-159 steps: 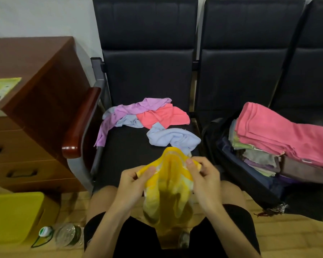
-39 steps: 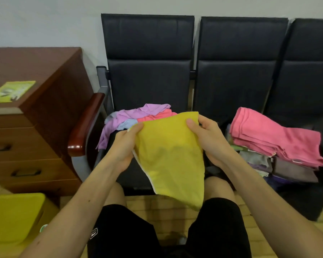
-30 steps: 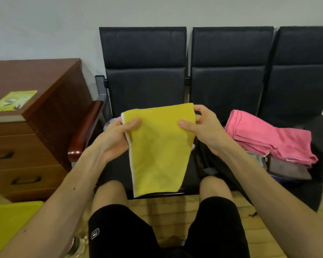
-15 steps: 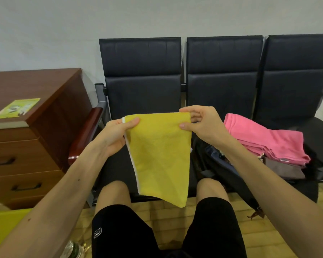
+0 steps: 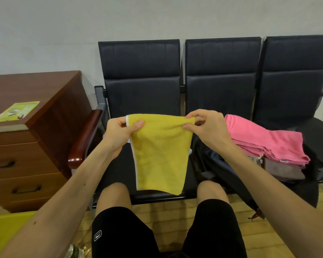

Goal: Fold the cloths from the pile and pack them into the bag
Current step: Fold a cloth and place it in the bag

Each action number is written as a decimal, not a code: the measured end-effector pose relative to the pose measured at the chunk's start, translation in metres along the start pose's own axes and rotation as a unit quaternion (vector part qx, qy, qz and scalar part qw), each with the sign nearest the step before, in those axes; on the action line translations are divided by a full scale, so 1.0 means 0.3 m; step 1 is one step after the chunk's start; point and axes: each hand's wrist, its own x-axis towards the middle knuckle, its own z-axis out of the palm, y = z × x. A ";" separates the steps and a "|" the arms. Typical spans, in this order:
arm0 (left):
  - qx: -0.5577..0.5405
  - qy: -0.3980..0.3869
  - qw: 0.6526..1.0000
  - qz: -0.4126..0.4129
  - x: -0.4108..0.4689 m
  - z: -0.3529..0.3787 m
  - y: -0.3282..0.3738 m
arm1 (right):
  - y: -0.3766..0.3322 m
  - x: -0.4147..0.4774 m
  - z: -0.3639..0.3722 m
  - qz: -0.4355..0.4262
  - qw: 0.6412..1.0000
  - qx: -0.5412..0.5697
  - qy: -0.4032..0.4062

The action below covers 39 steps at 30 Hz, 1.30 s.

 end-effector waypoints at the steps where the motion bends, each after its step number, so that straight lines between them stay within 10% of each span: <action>1: 0.006 0.006 1.000 0.011 0.001 0.005 -0.003 | 0.005 0.002 0.002 -0.001 1.000 -0.013 0.006; 7: 0.108 0.045 0.988 0.100 0.021 0.015 -0.028 | 0.040 -0.008 0.009 0.039 0.999 -0.015 -0.014; 17: 0.083 -0.042 0.986 0.137 -0.033 0.050 -0.005 | 0.053 -0.030 -0.034 0.176 0.929 0.296 -0.134; 21: 0.014 -0.110 0.991 0.074 -0.064 0.073 0.011 | 0.057 -0.136 0.018 0.247 0.806 0.518 -0.145; 24: -0.038 -0.140 0.989 0.014 -0.075 0.091 -0.002 | 0.026 -0.276 0.133 0.317 0.739 0.513 -0.300; 27: -0.084 -0.126 0.986 -0.068 -0.079 0.093 -0.030 | -0.019 -0.346 0.162 0.386 0.675 0.568 -0.270; 32: -0.226 -0.078 0.929 -0.283 -0.091 0.067 -0.129 | -0.036 -0.317 0.148 0.412 0.674 0.598 -0.139; 39: -0.292 -0.121 0.909 -0.272 -0.157 0.130 -0.214 | 0.046 -0.306 0.181 0.433 0.659 0.602 -0.126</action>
